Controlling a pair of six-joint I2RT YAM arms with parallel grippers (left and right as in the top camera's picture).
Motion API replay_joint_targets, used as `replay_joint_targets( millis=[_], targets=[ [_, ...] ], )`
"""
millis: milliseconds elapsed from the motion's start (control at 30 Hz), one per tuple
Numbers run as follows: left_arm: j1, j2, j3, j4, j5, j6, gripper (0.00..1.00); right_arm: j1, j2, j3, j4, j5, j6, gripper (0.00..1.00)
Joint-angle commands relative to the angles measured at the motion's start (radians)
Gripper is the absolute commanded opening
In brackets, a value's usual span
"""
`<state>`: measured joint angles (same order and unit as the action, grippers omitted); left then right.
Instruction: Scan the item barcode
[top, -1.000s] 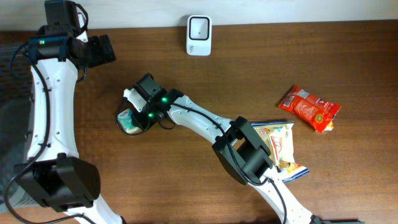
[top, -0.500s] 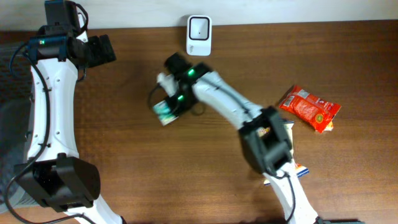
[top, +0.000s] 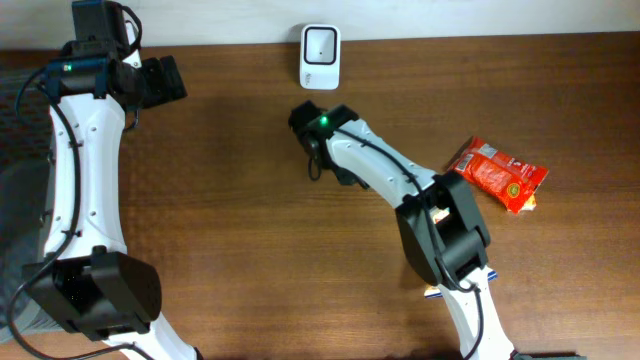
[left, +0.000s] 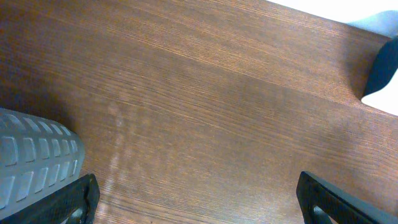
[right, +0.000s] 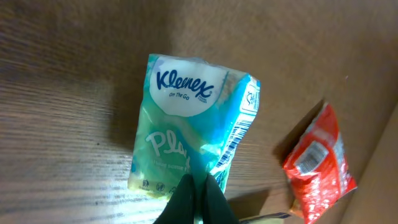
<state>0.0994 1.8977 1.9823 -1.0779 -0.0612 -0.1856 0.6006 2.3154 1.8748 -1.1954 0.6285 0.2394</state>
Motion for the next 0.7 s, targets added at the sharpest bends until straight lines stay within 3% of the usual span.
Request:
replay_joint_targets(
  millis=[0,133,233,333,500,667],
  targets=[
    [0.002,0.008,0.018,-0.002,-0.011,-0.012,0.99,0.039,-0.002,-0.019,0.023,-0.051,0.058,0.04],
    [0.002,0.008,0.018,-0.002,-0.011,-0.012,0.99,0.11,0.003,-0.069,0.062,-0.094,0.016,0.08],
    [0.002,0.008,0.018,-0.002,-0.011,-0.012,0.99,0.154,0.003,-0.072,0.066,-0.096,0.0,0.32],
    [0.002,0.008,0.018,-0.002,-0.011,-0.012,0.99,0.198,0.002,-0.044,0.066,-0.139,-0.049,0.47],
    [0.002,0.008,0.018,-0.002,-0.011,-0.012,0.99,0.161,-0.054,0.062,0.055,-0.282,-0.122,0.54],
    [0.002,0.008,0.018,-0.002,-0.011,-0.012,0.99,-0.051,-0.112,0.142,0.023,-0.592,-0.457,0.6]
  ],
)
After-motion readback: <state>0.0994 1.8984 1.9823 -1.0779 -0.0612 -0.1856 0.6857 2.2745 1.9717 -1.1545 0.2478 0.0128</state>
